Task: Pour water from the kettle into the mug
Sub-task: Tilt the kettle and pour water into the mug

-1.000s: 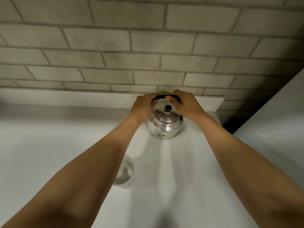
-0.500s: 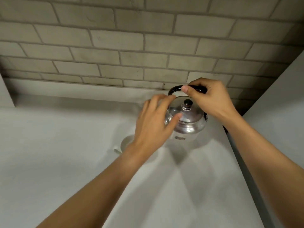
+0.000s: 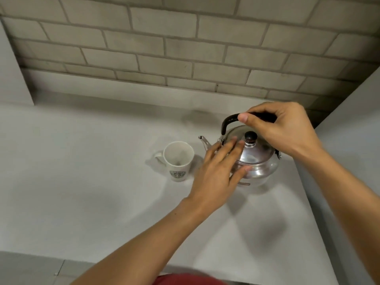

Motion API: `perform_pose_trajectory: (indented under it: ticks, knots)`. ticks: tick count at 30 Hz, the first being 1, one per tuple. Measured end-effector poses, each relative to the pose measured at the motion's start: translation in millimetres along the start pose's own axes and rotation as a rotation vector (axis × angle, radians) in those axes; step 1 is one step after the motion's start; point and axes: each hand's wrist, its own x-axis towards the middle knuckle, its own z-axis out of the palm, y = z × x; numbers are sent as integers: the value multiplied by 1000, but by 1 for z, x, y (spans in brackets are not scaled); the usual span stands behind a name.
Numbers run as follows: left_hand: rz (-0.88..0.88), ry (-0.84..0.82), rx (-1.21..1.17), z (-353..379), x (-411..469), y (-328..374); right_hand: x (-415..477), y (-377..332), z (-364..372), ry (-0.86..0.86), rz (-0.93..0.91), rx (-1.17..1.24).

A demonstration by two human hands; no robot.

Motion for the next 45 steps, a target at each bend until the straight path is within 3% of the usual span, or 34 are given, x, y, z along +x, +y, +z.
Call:
perform_pose_trajectory:
  ticks: [13,28,45]
  knots:
    - [-111,159,-228,-2,-12,-5,15,-51,10,-166,-190,-239]
    - [-228,148,-489,4,-11,-4,32,-87,17,-325,-256,-427]
    - [-259,218,-596,5,-1,2,45,-98,18,-357,-327,-524]
